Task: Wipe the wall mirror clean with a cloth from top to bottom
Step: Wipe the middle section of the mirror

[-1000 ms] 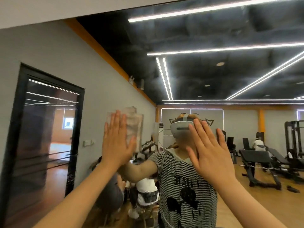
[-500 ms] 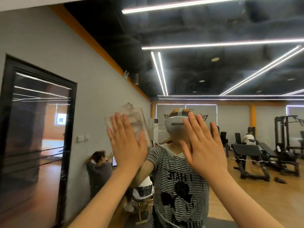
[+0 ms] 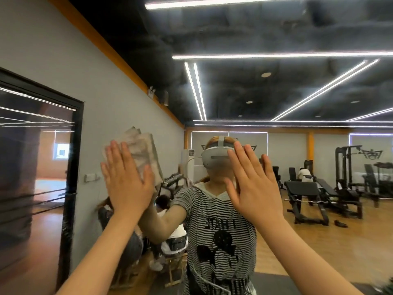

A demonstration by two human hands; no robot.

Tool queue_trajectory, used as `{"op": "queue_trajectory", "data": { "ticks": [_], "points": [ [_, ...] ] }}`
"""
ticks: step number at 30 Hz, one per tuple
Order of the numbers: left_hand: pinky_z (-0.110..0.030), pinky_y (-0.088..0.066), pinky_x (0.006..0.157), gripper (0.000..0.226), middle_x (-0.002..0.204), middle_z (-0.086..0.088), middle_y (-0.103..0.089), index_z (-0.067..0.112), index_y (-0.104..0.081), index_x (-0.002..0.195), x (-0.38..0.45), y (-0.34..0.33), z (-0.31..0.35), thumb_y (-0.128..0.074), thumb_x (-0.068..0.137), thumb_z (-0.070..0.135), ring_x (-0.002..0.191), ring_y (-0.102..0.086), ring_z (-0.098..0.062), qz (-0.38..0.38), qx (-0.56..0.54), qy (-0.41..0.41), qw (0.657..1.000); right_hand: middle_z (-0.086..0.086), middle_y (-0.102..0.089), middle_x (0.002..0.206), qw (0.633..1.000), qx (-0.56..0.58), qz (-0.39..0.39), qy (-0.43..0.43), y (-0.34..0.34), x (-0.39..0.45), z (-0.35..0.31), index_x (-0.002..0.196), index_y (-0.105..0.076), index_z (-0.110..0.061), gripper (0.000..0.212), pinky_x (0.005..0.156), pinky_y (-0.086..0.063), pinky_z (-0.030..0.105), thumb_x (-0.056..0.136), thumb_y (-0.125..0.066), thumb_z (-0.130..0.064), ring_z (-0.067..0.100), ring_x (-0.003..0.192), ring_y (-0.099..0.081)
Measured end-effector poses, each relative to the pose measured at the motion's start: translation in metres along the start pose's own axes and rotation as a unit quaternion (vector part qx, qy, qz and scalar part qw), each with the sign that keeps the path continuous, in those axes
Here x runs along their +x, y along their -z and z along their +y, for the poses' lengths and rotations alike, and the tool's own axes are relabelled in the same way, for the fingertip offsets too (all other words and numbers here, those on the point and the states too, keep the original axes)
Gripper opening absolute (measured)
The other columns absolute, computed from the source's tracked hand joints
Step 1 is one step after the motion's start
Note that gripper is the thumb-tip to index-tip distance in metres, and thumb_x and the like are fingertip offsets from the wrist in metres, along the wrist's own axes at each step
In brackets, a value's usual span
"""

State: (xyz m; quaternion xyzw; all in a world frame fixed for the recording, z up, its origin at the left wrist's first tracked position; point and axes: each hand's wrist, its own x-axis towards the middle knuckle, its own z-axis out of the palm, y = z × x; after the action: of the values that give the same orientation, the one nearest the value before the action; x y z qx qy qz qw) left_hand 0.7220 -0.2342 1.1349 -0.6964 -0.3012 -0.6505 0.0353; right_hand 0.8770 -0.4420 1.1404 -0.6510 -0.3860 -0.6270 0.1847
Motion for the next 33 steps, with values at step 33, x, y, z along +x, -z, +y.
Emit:
{"op": "queue_trajectory", "data": {
  "ticks": [33],
  "points": [
    [-0.048,-0.007,0.117,0.074,0.156,-0.027,-0.019,-0.002,-0.018,0.150,-0.045,-0.025,0.098,-0.029,0.090,0.040,0.145,-0.015,-0.041,0.029,-0.020,-0.003,0.999,0.007,-0.020,0.156,0.999,-0.004,0.029,0.017,-0.006,-0.006,0.002,0.149,-0.030,-0.012,0.062,0.116,-0.013,0.048,0.094,-0.035,-0.041,0.023,0.145,-0.019]
  ]
}}
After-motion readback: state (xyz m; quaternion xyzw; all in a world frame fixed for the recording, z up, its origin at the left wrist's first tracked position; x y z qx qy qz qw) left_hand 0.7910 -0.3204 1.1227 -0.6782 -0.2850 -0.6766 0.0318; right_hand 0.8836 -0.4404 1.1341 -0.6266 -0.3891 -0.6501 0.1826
